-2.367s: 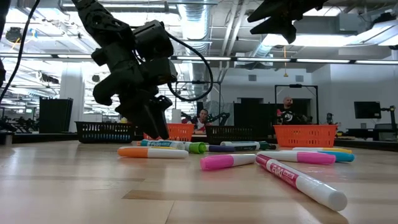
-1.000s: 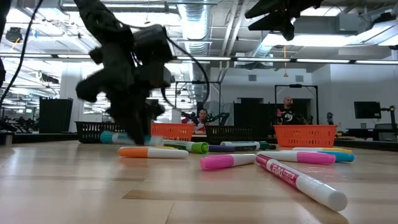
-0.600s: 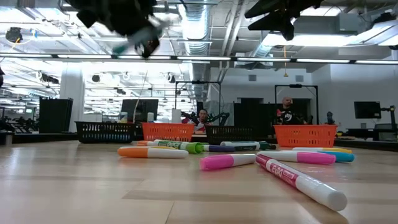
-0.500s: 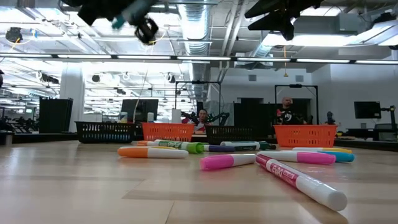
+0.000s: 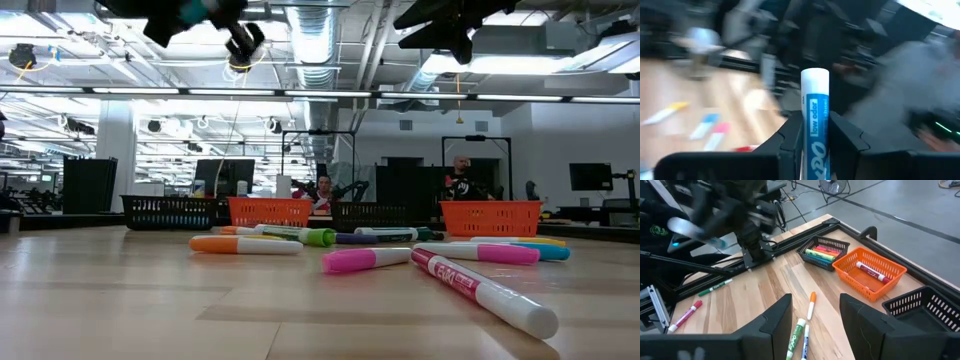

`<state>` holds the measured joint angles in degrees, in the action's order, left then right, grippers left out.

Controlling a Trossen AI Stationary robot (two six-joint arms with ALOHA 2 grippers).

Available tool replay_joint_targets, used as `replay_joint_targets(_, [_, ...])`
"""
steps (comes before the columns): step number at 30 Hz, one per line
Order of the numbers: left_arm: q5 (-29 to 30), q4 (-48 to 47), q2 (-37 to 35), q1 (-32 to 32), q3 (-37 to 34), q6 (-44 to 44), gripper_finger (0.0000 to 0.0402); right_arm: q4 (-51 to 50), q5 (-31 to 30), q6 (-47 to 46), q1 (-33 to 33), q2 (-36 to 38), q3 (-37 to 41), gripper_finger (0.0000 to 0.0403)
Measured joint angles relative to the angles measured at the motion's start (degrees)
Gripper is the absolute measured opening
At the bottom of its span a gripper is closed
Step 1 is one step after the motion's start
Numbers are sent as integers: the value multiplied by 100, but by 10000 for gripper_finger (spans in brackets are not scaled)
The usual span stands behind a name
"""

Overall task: Pick & Place Markers
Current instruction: Put the blue marker pen into the left orange bin

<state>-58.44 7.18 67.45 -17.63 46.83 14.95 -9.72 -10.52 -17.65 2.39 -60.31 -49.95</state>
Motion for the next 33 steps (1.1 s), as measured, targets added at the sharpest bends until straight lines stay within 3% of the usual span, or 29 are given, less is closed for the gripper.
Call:
replay_joint_targets(3, [1335,-158,227,80,2,-214,68,0,0,6,0,0,0,157])
replay_joint_targets(9, [4192,-374,975,253,0,-1751,68,2,-2,6,0,0,0,157])
replay_joint_targets(13, [5272,-376,1450,194,0,-3017,69,1,-2,8,0,0,0,157])
replay_joint_targets(21, [5962,-367,2033,-443,4,-4566,73,2,-6,6,0,0,0,157])
replay_joint_targets(33, [5439,-463,2949,-1624,865,-4945,74,2,-7,-79,203,0,0,157])
